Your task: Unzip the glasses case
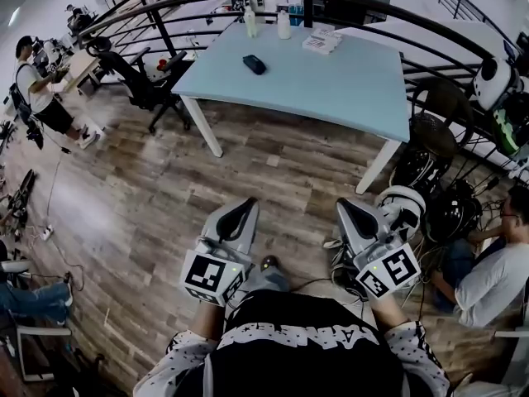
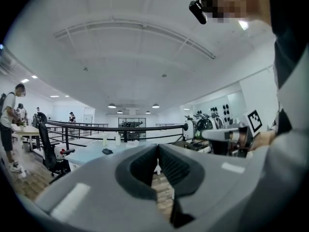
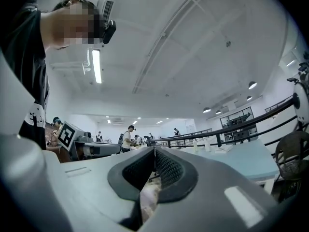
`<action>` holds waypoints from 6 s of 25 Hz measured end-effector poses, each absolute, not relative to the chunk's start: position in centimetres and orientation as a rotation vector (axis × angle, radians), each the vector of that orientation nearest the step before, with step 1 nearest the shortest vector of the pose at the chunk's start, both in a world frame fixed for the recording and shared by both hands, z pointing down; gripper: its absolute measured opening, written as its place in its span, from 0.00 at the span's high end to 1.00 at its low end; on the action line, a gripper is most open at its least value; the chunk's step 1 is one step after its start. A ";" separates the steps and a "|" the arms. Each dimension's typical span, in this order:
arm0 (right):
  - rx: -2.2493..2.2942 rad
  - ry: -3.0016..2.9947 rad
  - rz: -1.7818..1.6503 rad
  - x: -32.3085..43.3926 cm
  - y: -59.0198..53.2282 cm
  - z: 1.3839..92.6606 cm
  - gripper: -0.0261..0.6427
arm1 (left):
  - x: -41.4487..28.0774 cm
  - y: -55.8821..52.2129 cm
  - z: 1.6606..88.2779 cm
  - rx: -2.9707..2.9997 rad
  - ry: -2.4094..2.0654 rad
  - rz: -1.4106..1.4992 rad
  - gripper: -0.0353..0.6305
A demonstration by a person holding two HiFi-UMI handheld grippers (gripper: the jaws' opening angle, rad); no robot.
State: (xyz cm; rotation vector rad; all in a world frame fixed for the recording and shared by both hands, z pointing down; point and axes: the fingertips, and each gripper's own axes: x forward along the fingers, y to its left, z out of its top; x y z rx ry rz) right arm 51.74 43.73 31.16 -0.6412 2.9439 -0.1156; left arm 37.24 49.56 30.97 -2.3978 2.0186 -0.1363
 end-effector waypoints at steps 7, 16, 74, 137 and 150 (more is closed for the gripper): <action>-0.608 2.973 -0.132 47.1 41.3 31.5 0.96 | 32.8 47.5 31.5 -2.369 2.064 -0.157 0.95; -0.622 2.986 -0.146 43.1 37.6 31.9 0.96 | 28.7 44.3 32.6 -2.374 2.089 -0.157 0.95; -0.550 2.996 -0.171 22.0 21.1 31.8 0.96 | 6.5 33.1 32.4 -2.206 2.249 -0.152 0.95; -0.314 3.080 -0.401 5.1 -13.9 37.6 0.94 | -7.8 1.3 35.5 -1.983 2.519 -0.353 0.95; -0.461 3.089 -0.398 3.2 -18.3 38.7 0.90 | -10.7 -5.8 36.4 -2.141 2.415 -0.305 0.95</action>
